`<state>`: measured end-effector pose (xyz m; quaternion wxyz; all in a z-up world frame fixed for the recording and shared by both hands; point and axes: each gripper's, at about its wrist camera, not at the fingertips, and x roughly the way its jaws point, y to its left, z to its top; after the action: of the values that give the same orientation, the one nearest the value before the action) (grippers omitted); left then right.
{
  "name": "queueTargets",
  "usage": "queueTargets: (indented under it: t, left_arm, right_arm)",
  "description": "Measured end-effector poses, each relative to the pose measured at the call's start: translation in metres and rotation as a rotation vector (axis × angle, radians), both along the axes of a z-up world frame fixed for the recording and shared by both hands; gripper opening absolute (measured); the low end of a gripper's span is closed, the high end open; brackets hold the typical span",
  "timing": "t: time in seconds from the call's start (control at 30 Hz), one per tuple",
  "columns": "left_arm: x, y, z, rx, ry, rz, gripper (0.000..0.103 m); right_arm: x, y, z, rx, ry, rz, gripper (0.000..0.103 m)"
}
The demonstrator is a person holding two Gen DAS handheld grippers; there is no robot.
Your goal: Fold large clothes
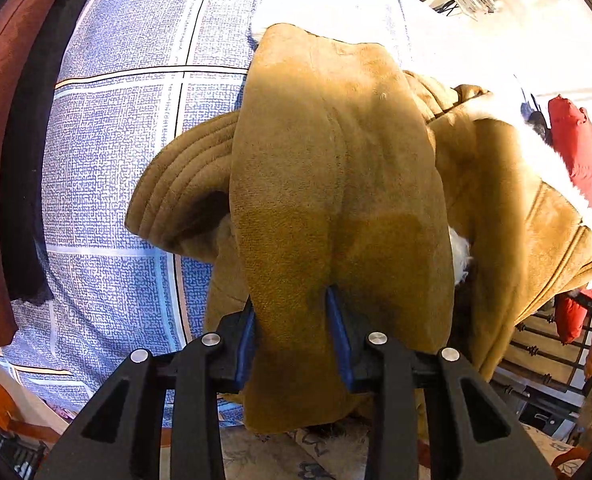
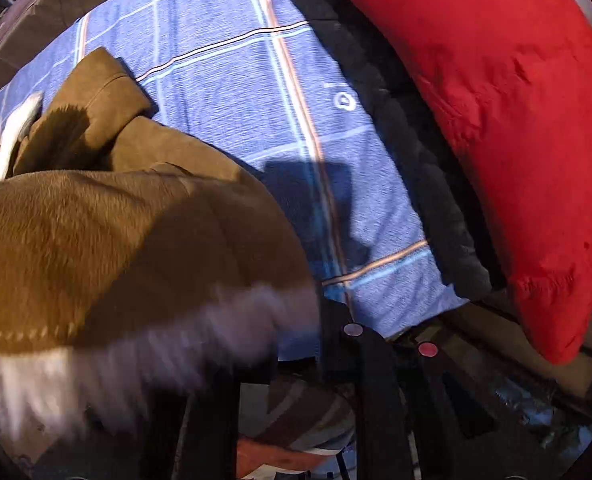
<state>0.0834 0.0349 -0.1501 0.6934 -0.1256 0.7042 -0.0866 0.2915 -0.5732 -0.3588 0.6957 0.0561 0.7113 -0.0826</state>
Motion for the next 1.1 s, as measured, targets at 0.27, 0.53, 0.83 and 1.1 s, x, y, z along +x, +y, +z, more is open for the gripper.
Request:
queueTargets:
  t: [0.27,0.53,0.83,1.1]
  left_arm:
    - [-0.011,-0.019,0.000,0.033,-0.005,0.002,0.049]
    - [0.014,0.010,0.021,0.074,-0.095,0.077,0.071]
    - [0.059,0.024,0.010,0.109,-0.097,0.121,0.079]
    - [0.070,0.018,-0.014,0.088,-0.037,0.160,0.078]
  right_arm:
    - [0.041,0.004,0.100,0.044,-0.274,-0.032,0.079]
    - [0.139,0.090,0.091,0.176,-0.258,0.056,0.083]
    - [0.231,0.207,-0.007,0.194,-0.057,0.159,0.083]
    - [0.256,0.204,-0.113,0.175,0.107,0.021,0.084]
